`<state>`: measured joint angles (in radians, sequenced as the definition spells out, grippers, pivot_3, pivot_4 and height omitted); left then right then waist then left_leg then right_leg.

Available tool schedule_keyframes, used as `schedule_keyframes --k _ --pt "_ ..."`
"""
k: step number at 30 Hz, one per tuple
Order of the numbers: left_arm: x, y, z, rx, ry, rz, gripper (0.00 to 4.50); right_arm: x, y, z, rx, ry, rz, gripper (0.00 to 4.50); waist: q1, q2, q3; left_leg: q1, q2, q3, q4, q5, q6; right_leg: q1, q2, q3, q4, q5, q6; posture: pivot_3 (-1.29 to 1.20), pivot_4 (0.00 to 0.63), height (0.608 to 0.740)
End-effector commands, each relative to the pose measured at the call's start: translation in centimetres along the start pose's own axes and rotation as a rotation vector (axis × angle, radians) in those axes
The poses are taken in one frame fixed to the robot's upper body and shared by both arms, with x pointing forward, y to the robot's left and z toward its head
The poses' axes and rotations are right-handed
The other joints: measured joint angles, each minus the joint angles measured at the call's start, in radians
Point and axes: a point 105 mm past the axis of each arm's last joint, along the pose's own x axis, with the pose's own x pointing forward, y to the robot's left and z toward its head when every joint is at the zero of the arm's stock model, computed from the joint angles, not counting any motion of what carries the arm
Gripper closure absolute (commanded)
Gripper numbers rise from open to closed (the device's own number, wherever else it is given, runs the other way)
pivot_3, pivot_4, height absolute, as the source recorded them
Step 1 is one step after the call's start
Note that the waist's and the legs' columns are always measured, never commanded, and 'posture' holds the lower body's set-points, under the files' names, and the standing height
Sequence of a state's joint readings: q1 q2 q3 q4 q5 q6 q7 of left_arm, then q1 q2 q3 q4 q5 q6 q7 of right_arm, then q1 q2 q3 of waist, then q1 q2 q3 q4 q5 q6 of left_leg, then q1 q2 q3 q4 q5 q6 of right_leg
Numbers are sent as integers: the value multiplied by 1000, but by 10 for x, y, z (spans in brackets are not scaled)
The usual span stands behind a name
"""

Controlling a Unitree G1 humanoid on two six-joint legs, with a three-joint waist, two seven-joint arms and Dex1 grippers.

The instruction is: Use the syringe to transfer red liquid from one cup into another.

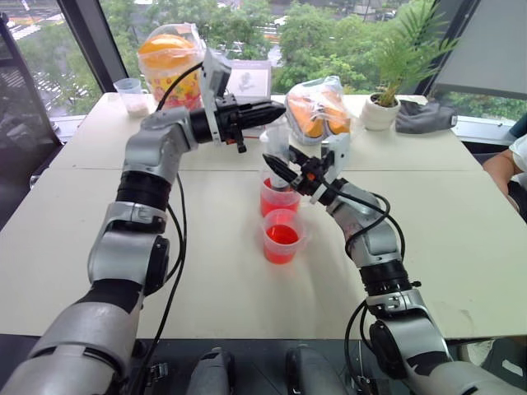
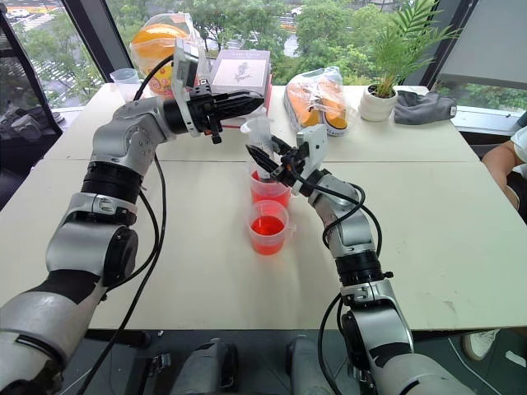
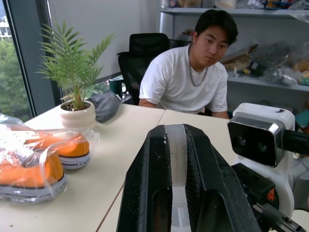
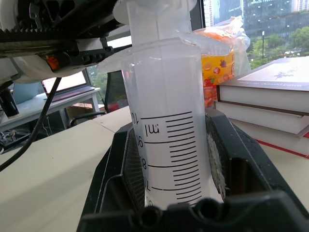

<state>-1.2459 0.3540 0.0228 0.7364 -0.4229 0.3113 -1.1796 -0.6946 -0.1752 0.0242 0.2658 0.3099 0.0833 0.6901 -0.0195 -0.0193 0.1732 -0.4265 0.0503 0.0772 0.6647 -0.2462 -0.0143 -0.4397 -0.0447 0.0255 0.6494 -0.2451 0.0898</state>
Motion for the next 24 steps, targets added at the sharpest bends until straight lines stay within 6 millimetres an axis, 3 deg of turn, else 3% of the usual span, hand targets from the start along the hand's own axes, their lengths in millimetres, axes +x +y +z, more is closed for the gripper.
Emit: schedule_keyframes --k 1,5,15,19,24 --pt "-15 10 75 197 -175 103 4478 -2 17 -21 28 69 87 3105 0 0 0 0 0 0 0 0 0 0 0 0 0 0 0 0 150 740" --pt "-15 10 71 192 -171 101 4478 -1 16 -18 18 65 87 3105 0 0 0 0 0 0 0 0 0 0 0 0 0 0 0 0 150 740" --pt "-19 8 53 143 -147 103 4478 2 14 10 -27 4 94 3105 0 0 0 0 0 0 0 0 0 0 0 0 0 0 0 0 150 740" --pt "-20 3 40 109 -110 72 2861 6 10 27 -55 -30 86 3105 -3 0 0 0 0 0 0 0 0 0 0 0 0 0 0 0 150 740" --pt "-30 0 26 109 -76 94 204 9 1 47 -69 -80 56 3105 0 0 0 0 0 0 0 0 0 0 0 0 1 0 0 0 150 740"
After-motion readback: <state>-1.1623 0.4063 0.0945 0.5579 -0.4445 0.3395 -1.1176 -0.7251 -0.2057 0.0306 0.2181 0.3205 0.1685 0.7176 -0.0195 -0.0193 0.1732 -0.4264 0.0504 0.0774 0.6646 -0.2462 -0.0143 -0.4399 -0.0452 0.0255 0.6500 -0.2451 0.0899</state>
